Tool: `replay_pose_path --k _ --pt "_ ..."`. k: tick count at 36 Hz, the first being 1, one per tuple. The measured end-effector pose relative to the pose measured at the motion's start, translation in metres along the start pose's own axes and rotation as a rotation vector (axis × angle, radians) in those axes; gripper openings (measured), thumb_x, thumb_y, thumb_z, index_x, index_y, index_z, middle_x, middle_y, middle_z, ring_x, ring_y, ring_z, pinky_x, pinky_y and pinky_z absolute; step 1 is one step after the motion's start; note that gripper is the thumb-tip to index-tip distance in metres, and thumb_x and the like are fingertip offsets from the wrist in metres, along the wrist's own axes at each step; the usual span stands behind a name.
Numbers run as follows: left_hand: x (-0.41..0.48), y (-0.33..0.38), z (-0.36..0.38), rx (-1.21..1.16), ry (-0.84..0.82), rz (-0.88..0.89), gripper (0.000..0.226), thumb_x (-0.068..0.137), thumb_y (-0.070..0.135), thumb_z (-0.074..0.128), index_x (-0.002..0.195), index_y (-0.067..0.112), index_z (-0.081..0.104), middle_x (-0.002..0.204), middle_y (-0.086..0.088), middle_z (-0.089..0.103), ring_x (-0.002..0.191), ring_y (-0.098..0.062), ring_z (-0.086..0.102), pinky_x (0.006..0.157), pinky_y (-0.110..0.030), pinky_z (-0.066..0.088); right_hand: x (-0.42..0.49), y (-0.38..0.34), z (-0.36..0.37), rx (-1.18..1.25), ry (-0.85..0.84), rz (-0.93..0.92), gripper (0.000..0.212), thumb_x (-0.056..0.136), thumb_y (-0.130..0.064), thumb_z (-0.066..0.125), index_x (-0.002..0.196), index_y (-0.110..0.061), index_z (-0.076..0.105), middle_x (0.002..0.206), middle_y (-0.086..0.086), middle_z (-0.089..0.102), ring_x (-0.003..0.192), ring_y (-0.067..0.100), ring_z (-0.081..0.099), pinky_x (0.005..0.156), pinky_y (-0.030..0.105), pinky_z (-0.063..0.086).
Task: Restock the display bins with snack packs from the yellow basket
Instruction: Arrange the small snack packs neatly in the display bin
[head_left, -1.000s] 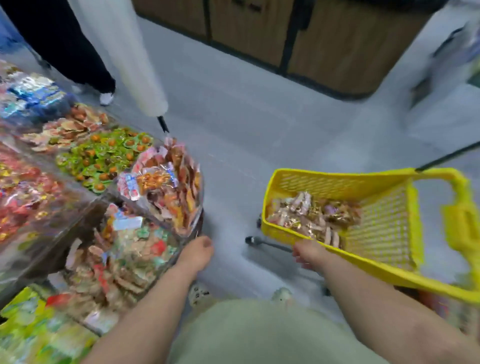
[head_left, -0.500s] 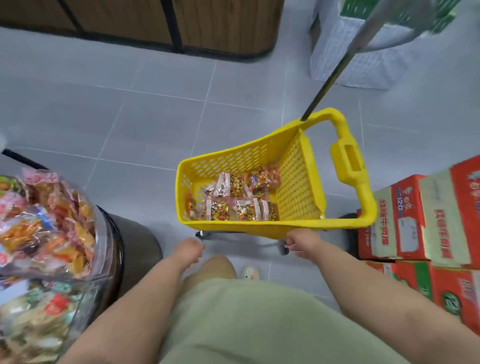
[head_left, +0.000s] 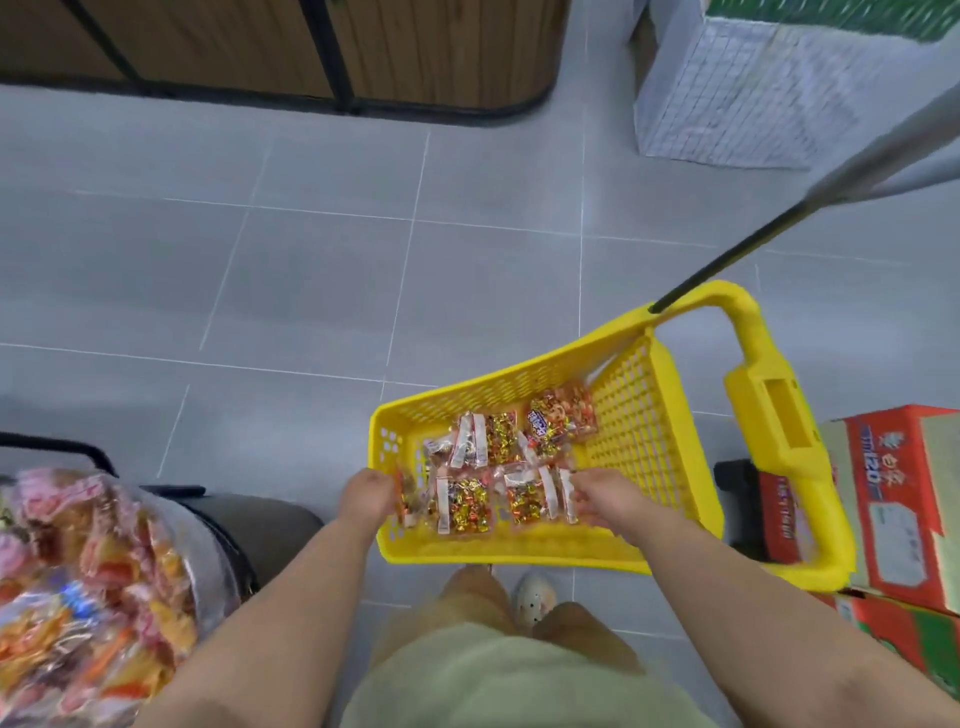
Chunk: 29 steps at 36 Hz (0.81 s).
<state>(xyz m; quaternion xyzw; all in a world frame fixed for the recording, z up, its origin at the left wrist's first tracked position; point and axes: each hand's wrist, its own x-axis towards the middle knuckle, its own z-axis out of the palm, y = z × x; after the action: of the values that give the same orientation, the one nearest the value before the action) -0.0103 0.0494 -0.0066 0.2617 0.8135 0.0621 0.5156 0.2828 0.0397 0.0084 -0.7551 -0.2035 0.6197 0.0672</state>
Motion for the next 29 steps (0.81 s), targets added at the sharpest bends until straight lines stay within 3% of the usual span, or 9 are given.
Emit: replay_pose_path --k 5,9,13,16,19,22,25,27,29 --pt "0.03 0.022 0.021 0.236 -0.107 0.063 0.028 0.089 0.023 0.051 0.065 0.009 0.058 0.082 -0.021 0.064 0.075 -0.029 0.06 0.067 -0.03 0.046 0.042 -0.028 -0.007 -0.076 0.019 -0.01 0.019 0.092 -0.013 0.047 0.075 -0.011 0.054 0.079 0.008 0.055 0.073 0.02 0.05 0.068 0.036 0.04" --pt "0.05 0.027 0.058 0.259 -0.222 0.073 0.029 0.096 0.018 0.045 0.068 0.014 0.053 0.072 -0.006 0.057 0.063 -0.018 0.052 0.05 -0.021 0.036 0.081 -0.036 -0.017 -0.143 0.05 -0.033 0.022 0.095 -0.012 0.045 0.098 0.002 0.062 0.094 0.024 0.059 0.079 0.031 0.058 0.071 0.043 0.049" --pt "0.065 0.016 0.091 0.286 -0.305 0.063 0.021 0.097 0.015 0.044 0.078 0.011 0.054 0.077 -0.005 0.055 0.073 -0.02 0.051 0.063 -0.026 0.037 0.128 -0.031 -0.03 -0.215 0.137 -0.077 0.029 0.095 -0.016 0.049 0.121 -0.005 0.056 0.103 0.007 0.058 0.068 0.012 0.047 0.055 0.022 0.039" --pt "0.067 -0.003 0.111 0.406 -0.325 0.138 0.017 0.097 0.025 0.049 0.094 0.014 0.062 0.079 0.001 0.057 0.073 -0.014 0.053 0.062 -0.025 0.038 0.157 -0.027 -0.031 -0.299 0.121 -0.087 0.035 0.094 -0.019 0.05 0.127 -0.008 0.054 0.124 0.013 0.059 0.081 0.018 0.055 0.069 0.02 0.042" --pt "0.051 -0.025 0.126 0.447 -0.375 0.235 0.025 0.096 0.043 0.053 0.099 0.022 0.066 0.075 0.012 0.057 0.072 -0.008 0.053 0.057 -0.015 0.037 0.179 -0.021 -0.027 -0.288 0.095 -0.091 0.044 0.094 -0.018 0.055 0.136 -0.008 0.046 0.134 0.011 0.053 0.059 0.0 0.048 0.039 0.002 0.035" --pt "0.036 -0.044 0.137 0.557 -0.484 0.332 0.031 0.096 0.051 0.047 0.087 0.027 0.064 0.081 0.006 0.062 0.082 -0.016 0.059 0.07 -0.028 0.046 0.195 -0.016 -0.025 -0.291 0.093 -0.063 0.049 0.095 -0.015 0.053 0.141 -0.006 0.04 0.136 0.012 0.051 0.054 -0.003 0.04 0.032 0.002 0.03" --pt "0.03 -0.049 0.14 0.77 -0.412 0.577 0.052 0.098 0.056 0.033 0.088 0.02 0.069 0.09 0.0 0.07 0.087 -0.02 0.06 0.071 -0.03 0.047 0.206 -0.017 -0.021 -0.385 0.108 -0.072 0.048 0.095 -0.026 0.051 0.141 -0.013 0.042 0.142 0.009 0.045 0.08 0.015 0.057 0.072 0.008 0.046" --pt "0.026 -0.05 0.141 0.862 -0.354 0.79 0.059 0.094 0.057 0.024 0.089 0.022 0.071 0.088 0.0 0.07 0.084 -0.021 0.06 0.063 -0.027 0.034 0.209 -0.02 -0.014 -0.401 0.088 -0.078 0.052 0.093 -0.034 0.053 0.141 -0.016 0.042 0.147 0.007 0.04 0.119 0.026 0.052 0.102 0.032 0.042" --pt "0.021 -0.051 0.139 0.913 -0.301 0.947 0.066 0.09 0.058 0.018 0.077 0.019 0.069 0.071 -0.001 0.067 0.069 -0.023 0.06 0.057 -0.027 0.027 0.215 -0.022 -0.008 -0.348 0.06 -0.075 0.058 0.09 -0.038 0.057 0.142 -0.019 0.04 0.148 0.005 0.039 0.125 0.029 0.049 0.105 0.043 0.041"
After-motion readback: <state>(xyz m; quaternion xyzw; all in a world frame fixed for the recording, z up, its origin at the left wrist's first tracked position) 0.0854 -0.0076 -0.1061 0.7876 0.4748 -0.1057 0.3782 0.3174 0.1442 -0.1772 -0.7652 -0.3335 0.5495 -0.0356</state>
